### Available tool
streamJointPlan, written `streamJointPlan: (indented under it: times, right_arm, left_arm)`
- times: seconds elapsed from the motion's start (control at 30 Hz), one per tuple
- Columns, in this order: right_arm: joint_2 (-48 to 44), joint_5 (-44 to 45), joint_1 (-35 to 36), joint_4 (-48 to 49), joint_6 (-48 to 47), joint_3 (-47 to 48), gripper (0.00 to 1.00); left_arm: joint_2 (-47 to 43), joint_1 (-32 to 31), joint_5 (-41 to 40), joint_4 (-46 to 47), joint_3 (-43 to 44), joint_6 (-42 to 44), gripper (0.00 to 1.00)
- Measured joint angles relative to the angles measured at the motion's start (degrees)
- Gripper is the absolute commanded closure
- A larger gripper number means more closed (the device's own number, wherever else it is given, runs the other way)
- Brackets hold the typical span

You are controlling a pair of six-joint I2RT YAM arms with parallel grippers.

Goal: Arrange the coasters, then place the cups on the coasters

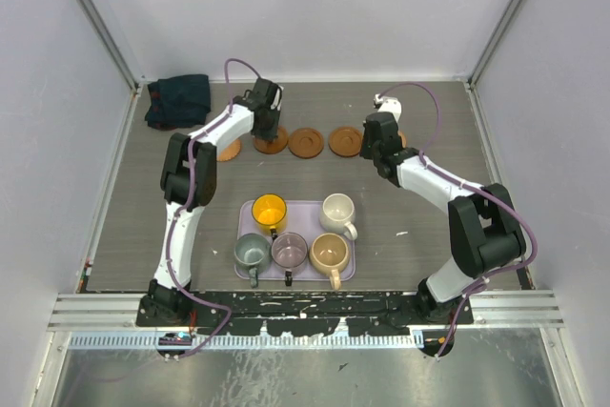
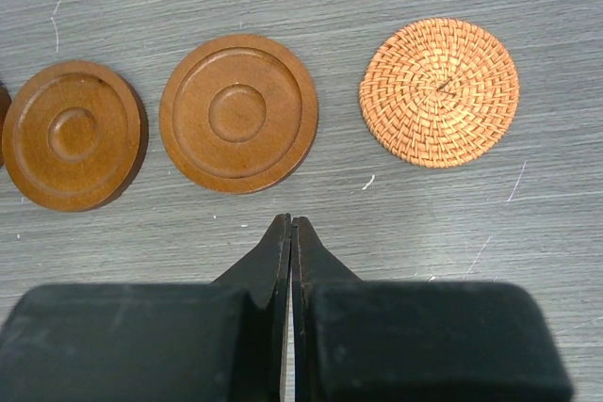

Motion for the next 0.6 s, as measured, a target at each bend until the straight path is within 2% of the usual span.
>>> streamJointPlan:
  times: [0.6]
  right_arm:
    - [1.11, -0.33, 0.0, 0.02, 0.59, 1.95, 0.99]
  left_arm:
    - [-2.75, -0.2, -2.19, 1.77, -5.64, -1.53, 1.0]
